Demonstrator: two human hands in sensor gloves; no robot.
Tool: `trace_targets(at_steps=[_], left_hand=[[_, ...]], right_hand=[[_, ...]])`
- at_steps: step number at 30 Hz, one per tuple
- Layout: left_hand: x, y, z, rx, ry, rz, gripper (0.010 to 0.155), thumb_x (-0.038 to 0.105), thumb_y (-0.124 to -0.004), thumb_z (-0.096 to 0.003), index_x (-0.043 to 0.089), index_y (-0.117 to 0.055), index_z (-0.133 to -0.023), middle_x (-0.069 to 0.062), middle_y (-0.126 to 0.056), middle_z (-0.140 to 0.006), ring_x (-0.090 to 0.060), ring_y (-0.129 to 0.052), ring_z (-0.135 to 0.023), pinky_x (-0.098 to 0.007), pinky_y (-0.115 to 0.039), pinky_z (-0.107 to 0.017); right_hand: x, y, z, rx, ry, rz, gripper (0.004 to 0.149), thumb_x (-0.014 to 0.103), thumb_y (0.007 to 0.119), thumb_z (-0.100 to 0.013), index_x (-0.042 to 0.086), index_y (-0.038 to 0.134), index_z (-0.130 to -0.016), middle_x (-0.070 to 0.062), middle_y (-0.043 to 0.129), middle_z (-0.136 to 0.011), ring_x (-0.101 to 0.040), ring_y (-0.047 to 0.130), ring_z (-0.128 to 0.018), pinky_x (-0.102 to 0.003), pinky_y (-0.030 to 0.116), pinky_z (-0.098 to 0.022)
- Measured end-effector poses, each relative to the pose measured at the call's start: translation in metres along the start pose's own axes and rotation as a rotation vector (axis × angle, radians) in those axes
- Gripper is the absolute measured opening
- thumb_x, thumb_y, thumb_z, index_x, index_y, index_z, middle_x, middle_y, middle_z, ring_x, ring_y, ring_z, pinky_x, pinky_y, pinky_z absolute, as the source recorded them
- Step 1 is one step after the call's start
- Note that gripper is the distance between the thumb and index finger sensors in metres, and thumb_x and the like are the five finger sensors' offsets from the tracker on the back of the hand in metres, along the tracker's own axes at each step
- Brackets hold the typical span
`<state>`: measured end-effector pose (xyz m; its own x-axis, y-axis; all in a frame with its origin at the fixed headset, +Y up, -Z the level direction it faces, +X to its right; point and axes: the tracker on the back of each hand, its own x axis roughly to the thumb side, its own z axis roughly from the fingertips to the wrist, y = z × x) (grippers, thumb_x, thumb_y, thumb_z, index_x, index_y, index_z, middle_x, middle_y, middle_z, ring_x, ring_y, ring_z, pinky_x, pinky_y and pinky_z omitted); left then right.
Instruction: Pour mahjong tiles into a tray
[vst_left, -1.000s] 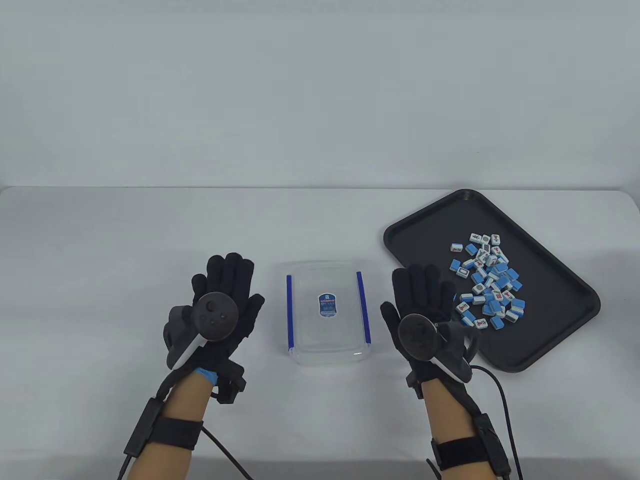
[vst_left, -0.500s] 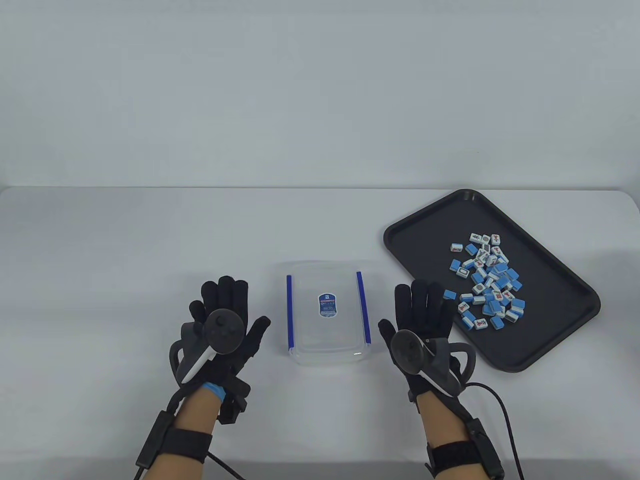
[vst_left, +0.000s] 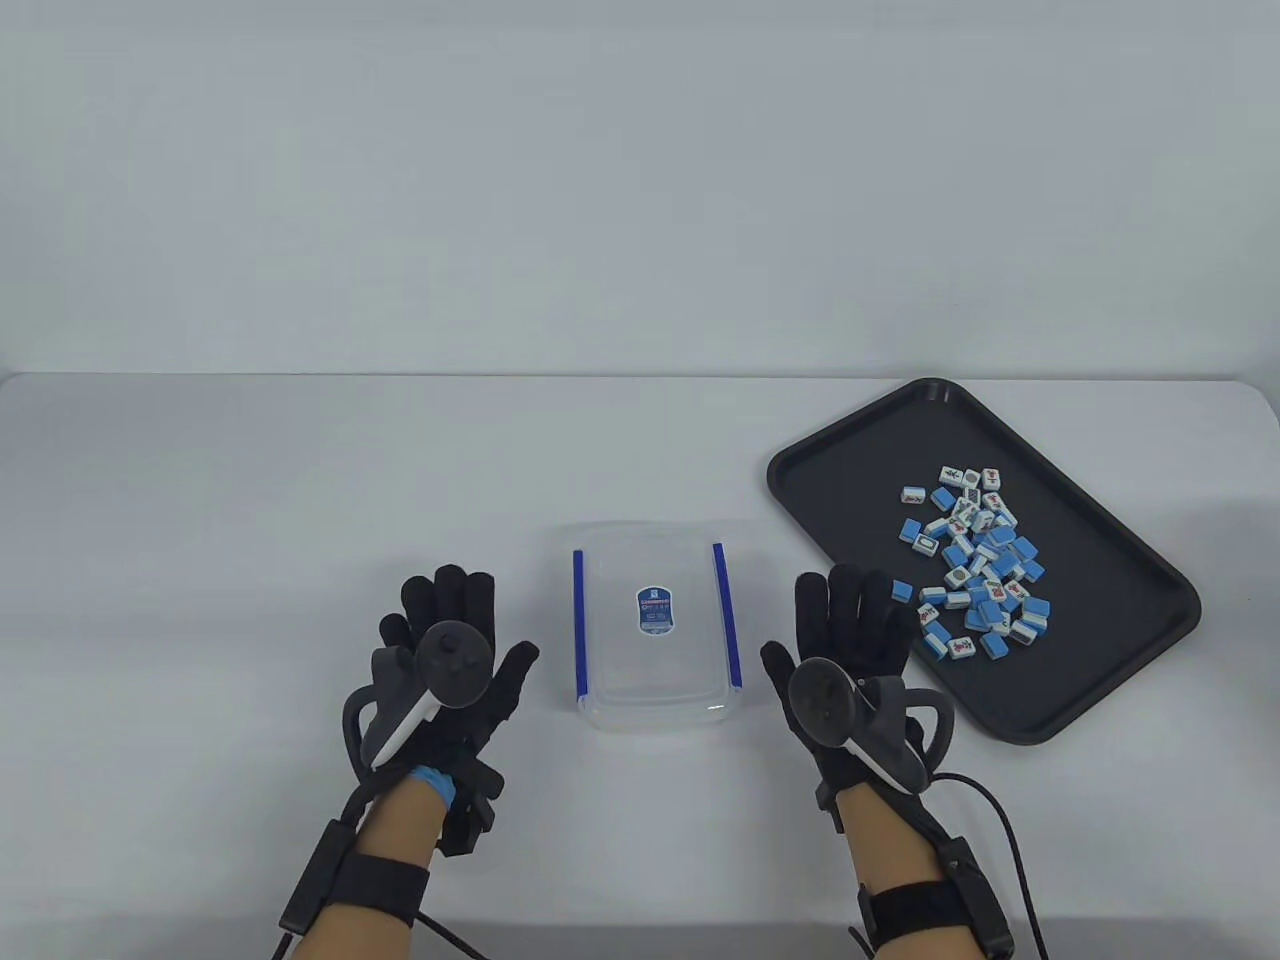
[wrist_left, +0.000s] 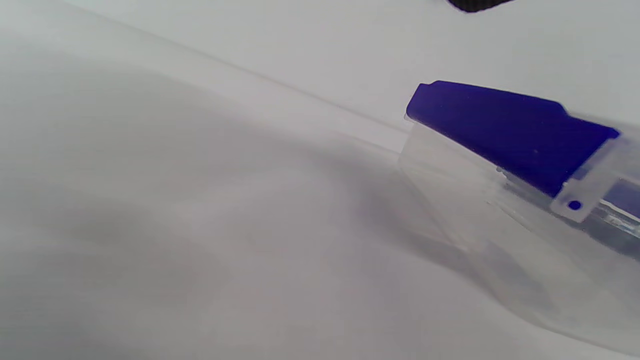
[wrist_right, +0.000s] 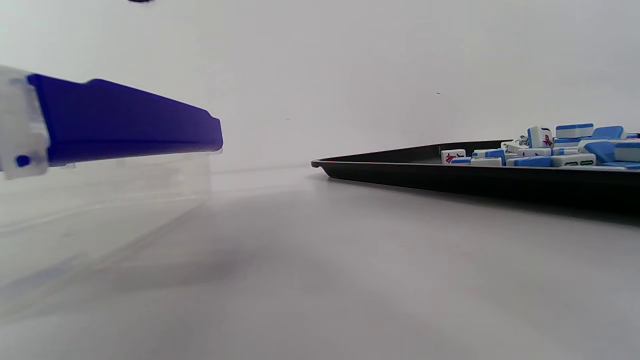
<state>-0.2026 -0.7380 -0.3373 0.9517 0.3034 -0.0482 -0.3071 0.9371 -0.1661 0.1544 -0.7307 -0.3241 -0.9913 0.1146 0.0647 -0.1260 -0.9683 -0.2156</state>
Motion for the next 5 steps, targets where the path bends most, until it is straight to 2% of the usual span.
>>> trace_targets(at_steps=[5], left_hand=[[-0.0027,-0.0001,0.0006,-0.005,0.012,0.020,0.075,0.067,-0.044,-0.0597,0.039,0.005,-0.109,0.008,0.011,-0.118,-0.022,0.020,-0.106,-0.045,0.007,-0.072]], right_hand=[[-0.0001,0.0003,0.0011,0.010,0.003,0.004,0.072,0.057,0.045,-0.061,0.023,0.009,-0.114,-0.012,0.001,-0.117,-0.037,-0.009,-0.105,-0.056,0.000,-0.073]])
